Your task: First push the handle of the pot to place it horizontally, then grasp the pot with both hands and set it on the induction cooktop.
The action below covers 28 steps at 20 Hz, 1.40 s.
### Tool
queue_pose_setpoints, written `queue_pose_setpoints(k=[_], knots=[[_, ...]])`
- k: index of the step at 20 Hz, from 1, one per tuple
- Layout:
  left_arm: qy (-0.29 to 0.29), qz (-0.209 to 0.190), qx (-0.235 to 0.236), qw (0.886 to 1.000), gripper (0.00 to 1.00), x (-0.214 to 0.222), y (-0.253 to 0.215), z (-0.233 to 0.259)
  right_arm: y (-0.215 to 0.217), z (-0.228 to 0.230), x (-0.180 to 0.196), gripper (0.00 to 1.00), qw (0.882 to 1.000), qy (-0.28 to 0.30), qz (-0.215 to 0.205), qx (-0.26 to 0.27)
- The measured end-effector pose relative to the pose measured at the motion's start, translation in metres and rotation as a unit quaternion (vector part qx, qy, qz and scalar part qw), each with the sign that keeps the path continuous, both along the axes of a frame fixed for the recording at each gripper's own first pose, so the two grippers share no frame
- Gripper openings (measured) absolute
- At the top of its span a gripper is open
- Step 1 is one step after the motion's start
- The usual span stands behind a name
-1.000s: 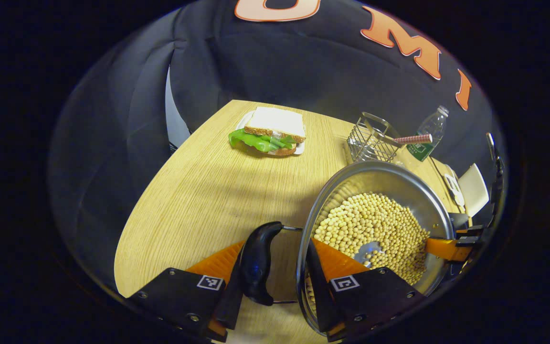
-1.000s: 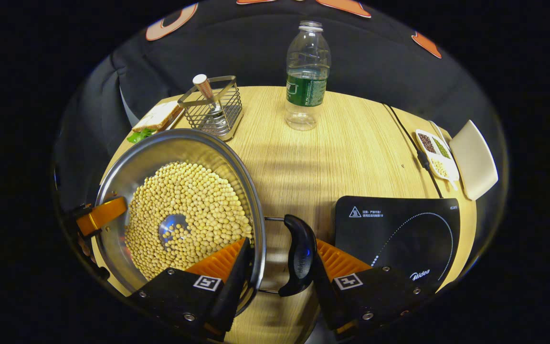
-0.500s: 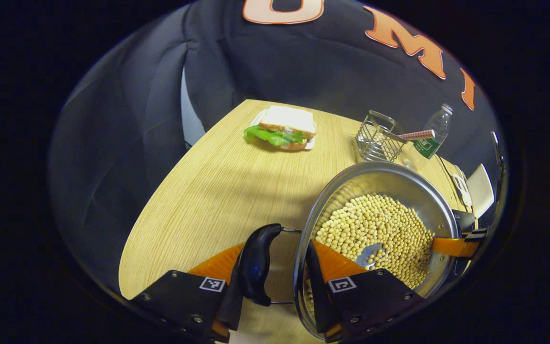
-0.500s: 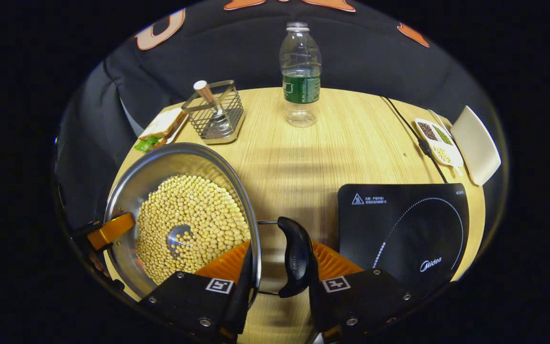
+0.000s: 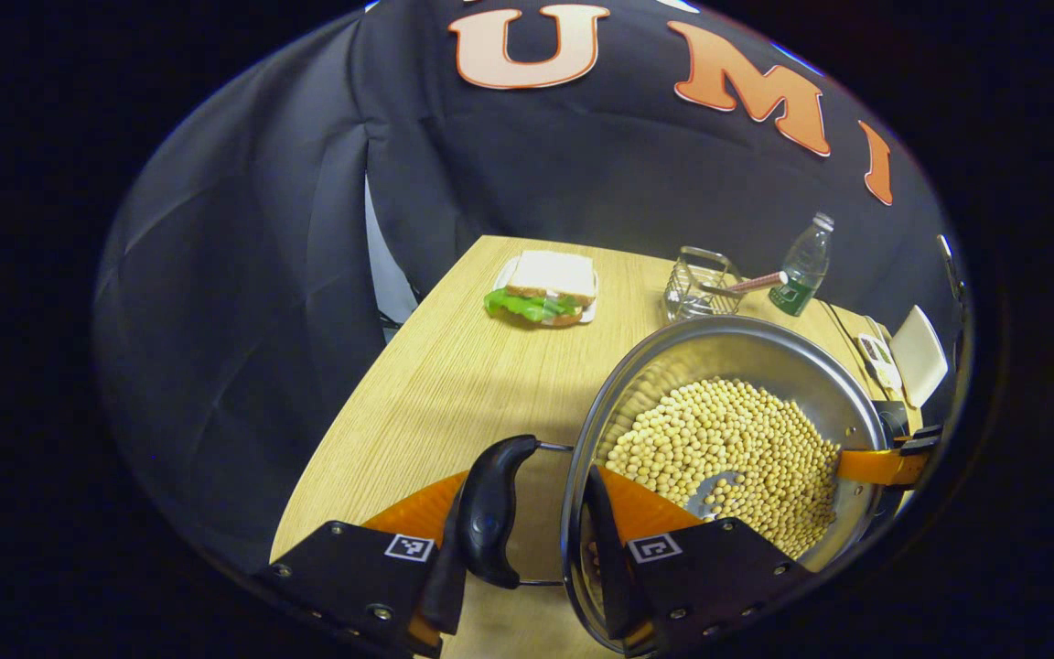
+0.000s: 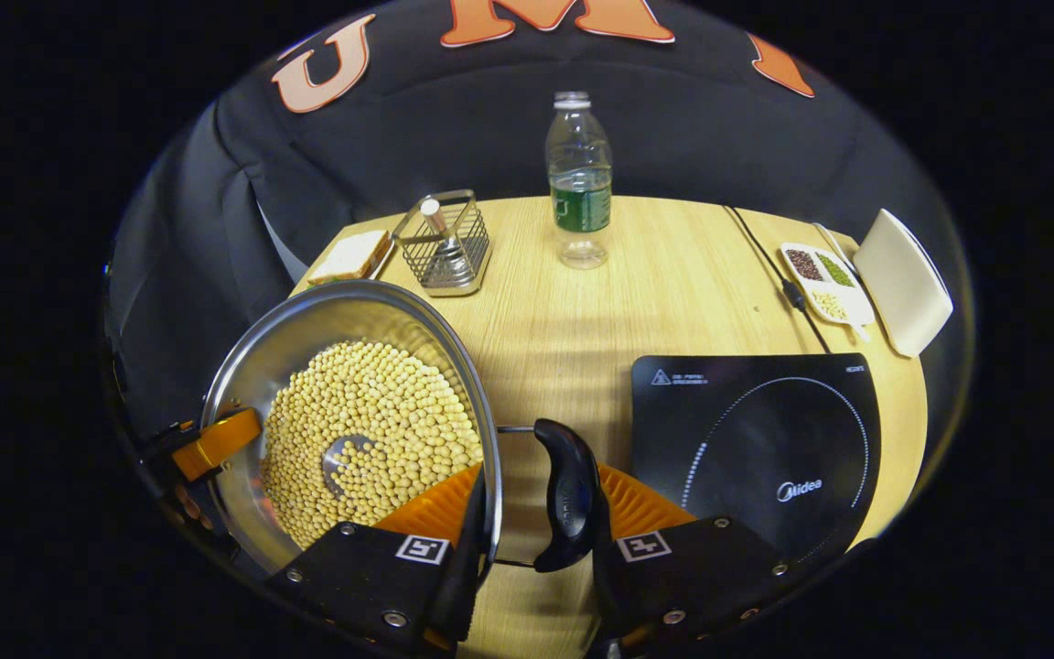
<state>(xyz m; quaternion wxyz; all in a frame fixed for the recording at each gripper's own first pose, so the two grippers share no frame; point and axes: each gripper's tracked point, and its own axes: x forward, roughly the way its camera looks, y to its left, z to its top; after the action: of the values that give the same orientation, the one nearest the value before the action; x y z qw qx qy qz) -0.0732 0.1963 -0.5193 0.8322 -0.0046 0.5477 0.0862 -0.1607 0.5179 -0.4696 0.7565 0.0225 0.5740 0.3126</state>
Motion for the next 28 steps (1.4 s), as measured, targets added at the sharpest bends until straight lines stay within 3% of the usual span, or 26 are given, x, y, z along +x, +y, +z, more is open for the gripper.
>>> queue_pose_setpoints(k=[2,3,4,5,7,8,11,12,13,14,16,28], knots=[[-0.011,-0.009,0.000,1.000,0.61,0.005,-0.001,0.030,-0.011,0.009,0.007,0.52,1.000,-0.008,-0.011,0.003],[-0.015,-0.013,-0.002,1.000,0.61,0.008,-0.002,0.046,-0.018,0.013,0.010,0.48,1.000,-0.012,-0.016,0.005],[-0.017,-0.017,-0.003,1.000,0.65,0.008,0.001,0.053,-0.028,0.018,0.010,0.52,1.000,-0.014,-0.021,0.006],[-0.020,-0.022,-0.004,1.000,0.61,0.010,0.004,0.057,-0.036,0.021,0.013,0.52,1.000,-0.017,-0.025,0.007],[-0.027,-0.029,-0.007,0.999,0.65,0.014,0.005,0.048,-0.051,0.028,0.020,0.48,0.999,-0.025,-0.032,0.008],[-0.029,-0.032,-0.010,0.999,0.61,0.015,0.004,0.046,-0.059,0.030,0.023,0.52,0.999,-0.028,-0.037,0.008],[-0.034,-0.045,-0.018,0.998,0.61,0.019,0.003,0.040,-0.082,0.036,0.032,0.52,0.998,-0.033,-0.048,0.004],[-0.035,-0.053,-0.021,0.998,0.58,0.019,0.003,0.040,-0.094,0.037,0.036,0.48,0.998,-0.036,-0.052,0.003],[-0.036,-0.058,-0.022,0.997,0.61,0.022,0.004,0.041,-0.106,0.038,0.040,0.52,0.998,-0.036,-0.057,0.001],[-0.036,-0.065,-0.024,0.997,0.61,0.022,0.003,0.040,-0.115,0.038,0.043,0.48,0.997,-0.037,-0.062,-0.001],[-0.039,-0.080,-0.028,0.996,0.65,0.028,0.003,0.038,-0.139,0.038,0.050,0.52,0.997,-0.037,-0.072,-0.004],[-0.017,-0.131,-0.066,0.989,0.58,0.055,0.010,0.033,-0.255,0.017,0.088,0.52,0.992,-0.025,-0.115,-0.048]])
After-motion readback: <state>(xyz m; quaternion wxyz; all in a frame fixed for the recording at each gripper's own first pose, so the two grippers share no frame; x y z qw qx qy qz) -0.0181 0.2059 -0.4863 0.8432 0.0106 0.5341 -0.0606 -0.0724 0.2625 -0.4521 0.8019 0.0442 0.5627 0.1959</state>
